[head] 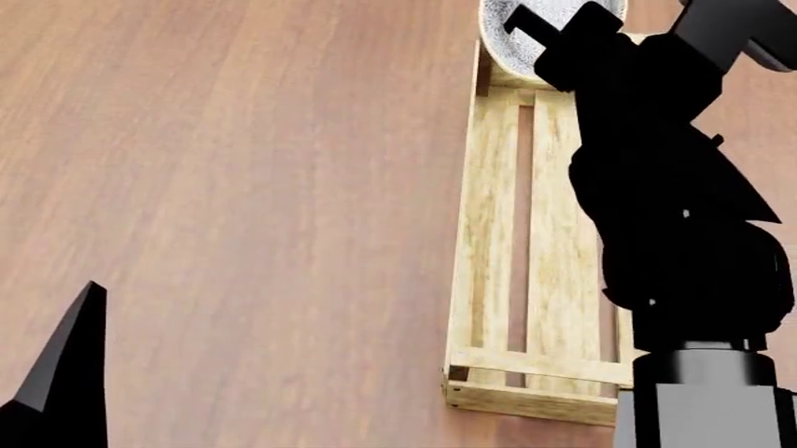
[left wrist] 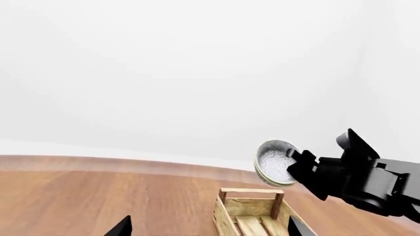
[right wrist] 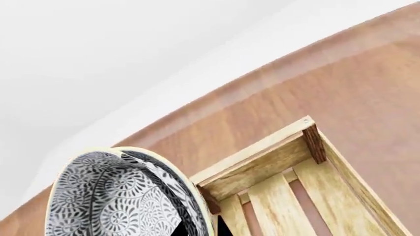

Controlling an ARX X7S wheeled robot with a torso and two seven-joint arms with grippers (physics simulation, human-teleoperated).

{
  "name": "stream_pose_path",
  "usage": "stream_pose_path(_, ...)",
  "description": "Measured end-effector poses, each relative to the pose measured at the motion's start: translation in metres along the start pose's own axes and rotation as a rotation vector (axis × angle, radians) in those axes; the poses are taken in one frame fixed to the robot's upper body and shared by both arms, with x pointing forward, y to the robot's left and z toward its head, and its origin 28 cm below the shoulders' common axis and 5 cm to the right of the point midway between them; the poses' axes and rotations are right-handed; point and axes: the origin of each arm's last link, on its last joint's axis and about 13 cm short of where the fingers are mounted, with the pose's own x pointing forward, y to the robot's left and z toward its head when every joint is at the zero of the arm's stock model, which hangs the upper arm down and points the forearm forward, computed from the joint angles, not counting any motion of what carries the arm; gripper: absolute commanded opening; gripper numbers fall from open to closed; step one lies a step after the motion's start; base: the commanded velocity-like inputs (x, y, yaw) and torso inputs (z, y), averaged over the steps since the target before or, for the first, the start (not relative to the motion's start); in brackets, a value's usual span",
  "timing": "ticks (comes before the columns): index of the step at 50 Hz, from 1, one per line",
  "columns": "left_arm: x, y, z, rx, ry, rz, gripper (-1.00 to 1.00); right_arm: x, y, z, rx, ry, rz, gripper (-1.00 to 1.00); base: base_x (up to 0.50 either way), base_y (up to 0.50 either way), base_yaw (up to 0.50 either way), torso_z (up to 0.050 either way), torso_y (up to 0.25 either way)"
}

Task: Stack the right bowl on the left bowl and place them in the tray.

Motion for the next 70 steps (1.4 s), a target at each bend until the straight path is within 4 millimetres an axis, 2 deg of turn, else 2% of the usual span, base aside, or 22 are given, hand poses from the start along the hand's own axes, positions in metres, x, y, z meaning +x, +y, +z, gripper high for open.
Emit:
stream_pose_path(30, 0.000, 0.000, -0.002, -0.008, 0.006, 0.000, 1.00, 0.018, -0.007, -0.011, 0.154, 0.079, -0.210, -1.00, 0.00, 0.00, 0.00, 0.000, 0.001)
stream_pose_path(70, 0.001, 0.000, -0.006, -0.020, 0.017, -0.009, 1.00, 0.018, -0.002, -0.019, 0.269, 0.211, -0.443, -1.00, 0.00, 0.00, 0.00, 0.000, 0.001)
